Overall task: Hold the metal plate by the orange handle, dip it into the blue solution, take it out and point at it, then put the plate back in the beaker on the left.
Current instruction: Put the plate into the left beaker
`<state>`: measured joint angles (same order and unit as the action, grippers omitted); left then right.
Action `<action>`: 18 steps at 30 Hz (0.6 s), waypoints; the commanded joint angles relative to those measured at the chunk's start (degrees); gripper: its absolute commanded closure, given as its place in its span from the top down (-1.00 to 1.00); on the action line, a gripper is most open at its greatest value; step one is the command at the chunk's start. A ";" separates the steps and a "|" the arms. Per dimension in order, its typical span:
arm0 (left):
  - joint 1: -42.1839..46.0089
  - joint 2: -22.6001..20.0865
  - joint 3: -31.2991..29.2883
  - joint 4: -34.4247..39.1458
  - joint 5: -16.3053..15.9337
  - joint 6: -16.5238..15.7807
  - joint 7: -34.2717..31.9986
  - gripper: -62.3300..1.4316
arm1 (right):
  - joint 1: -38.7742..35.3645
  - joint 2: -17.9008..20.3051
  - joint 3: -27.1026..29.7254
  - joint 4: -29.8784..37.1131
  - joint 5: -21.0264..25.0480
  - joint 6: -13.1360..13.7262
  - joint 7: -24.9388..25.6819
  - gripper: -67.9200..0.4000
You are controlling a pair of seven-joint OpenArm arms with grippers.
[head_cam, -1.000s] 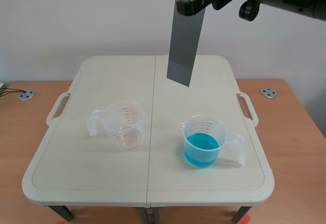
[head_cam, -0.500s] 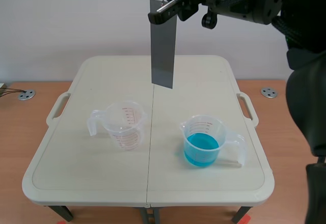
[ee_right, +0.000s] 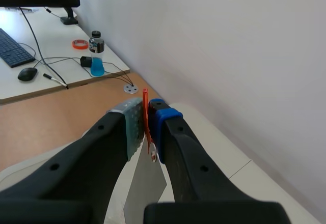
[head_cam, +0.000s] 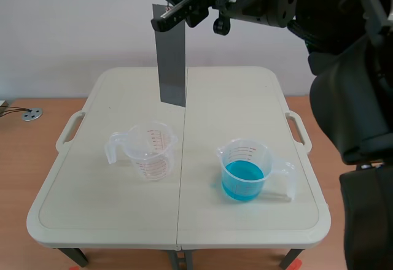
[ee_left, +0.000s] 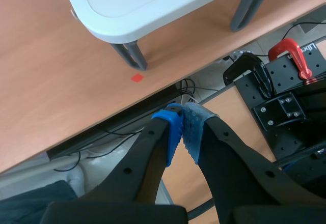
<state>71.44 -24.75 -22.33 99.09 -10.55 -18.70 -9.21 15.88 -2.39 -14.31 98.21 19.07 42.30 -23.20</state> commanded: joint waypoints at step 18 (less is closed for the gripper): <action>-0.20 0.11 0.02 0.35 -0.39 -0.31 -0.35 -0.87 | 2.36 -4.33 -5.29 -3.04 -0.87 0.42 0.87 -0.95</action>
<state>71.42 -24.80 -22.33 99.09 -10.55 -18.90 -9.02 16.82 -6.28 -19.79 94.91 17.41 42.39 -23.18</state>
